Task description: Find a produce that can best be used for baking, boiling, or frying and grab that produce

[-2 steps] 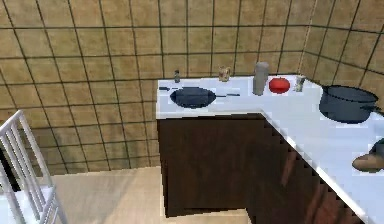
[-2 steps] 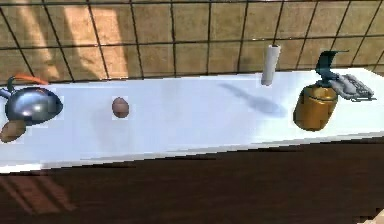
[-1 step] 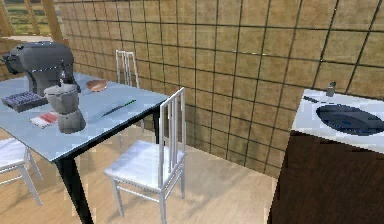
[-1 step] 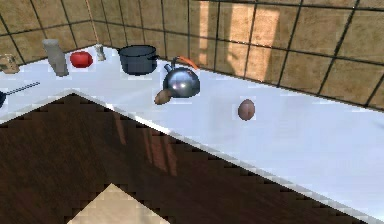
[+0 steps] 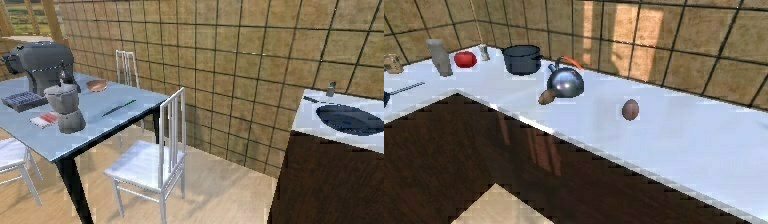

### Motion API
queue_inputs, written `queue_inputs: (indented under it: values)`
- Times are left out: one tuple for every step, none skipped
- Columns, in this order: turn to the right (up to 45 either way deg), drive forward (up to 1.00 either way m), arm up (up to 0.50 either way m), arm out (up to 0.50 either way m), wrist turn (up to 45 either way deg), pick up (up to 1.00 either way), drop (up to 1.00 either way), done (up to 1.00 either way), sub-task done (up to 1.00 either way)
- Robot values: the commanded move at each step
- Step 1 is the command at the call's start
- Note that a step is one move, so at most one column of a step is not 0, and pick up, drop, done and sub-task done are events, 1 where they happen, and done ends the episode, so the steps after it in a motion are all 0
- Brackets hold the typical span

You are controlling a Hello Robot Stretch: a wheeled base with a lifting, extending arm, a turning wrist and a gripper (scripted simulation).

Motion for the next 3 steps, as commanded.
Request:
queue_inputs:
  values:
    - [0.0,0.00,0.38,0.00,0.0,0.00,0.00,0.00,0.00]
    - [0.0,0.00,0.00,0.50,0.0,0.00,0.00,0.00,0.00]
    - [0.0,0.00,0.00,0.00,45.0,0.00,0.00,0.00,0.00]
